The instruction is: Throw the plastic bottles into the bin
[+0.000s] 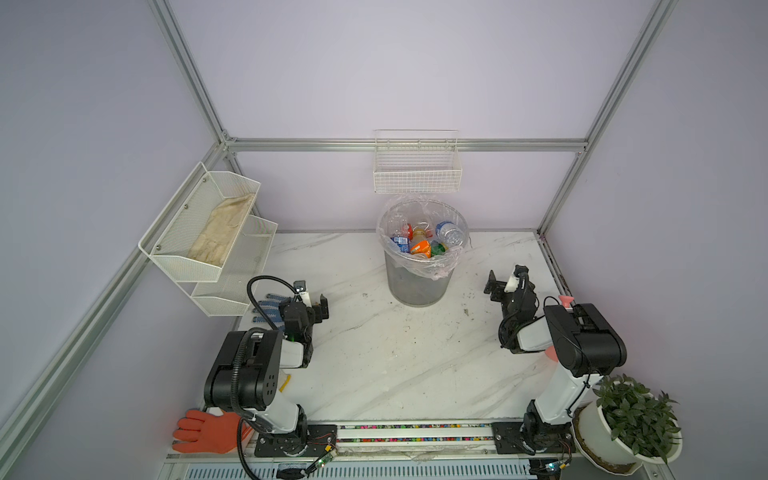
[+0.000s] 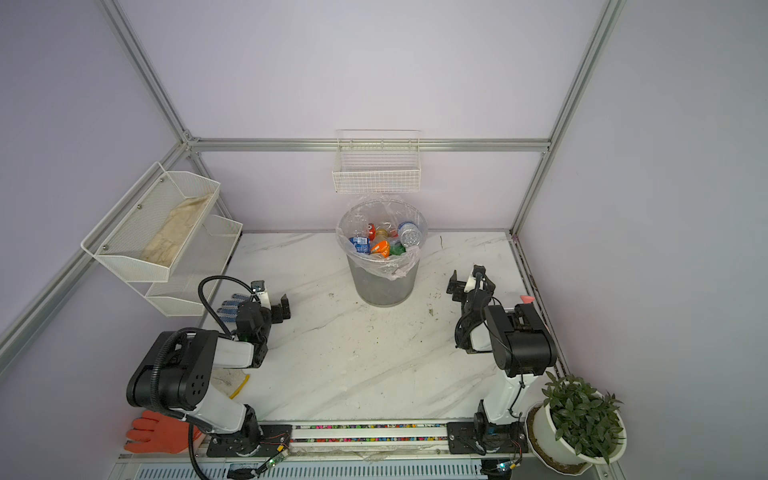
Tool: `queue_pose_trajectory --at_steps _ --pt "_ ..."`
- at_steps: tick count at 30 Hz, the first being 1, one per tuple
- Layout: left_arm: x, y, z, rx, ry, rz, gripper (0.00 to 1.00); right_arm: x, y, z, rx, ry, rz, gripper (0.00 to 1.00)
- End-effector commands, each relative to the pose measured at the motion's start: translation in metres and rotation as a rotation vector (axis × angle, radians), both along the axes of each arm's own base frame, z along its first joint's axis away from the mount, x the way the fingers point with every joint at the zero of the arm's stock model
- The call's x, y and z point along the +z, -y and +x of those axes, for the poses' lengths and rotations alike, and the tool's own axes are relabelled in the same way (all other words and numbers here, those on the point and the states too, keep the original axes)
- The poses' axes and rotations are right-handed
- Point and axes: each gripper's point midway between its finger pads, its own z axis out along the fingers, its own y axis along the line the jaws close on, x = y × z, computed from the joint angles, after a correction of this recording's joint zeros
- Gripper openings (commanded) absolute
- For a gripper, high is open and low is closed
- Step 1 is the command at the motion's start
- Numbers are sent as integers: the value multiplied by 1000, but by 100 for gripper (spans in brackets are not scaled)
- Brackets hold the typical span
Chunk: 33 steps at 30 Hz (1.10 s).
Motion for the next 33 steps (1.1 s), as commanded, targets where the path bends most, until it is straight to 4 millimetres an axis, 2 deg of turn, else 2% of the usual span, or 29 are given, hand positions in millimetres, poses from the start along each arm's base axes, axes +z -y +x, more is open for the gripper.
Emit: queue_pose_trajectory --at_steps 1,33 --pt "26 1 11 -2 85 -10 100 6 -2 -1 10 16 -9 97" --pt "27 1 11 -2 91 -11 100 7 -2 -2 10 19 -9 97"
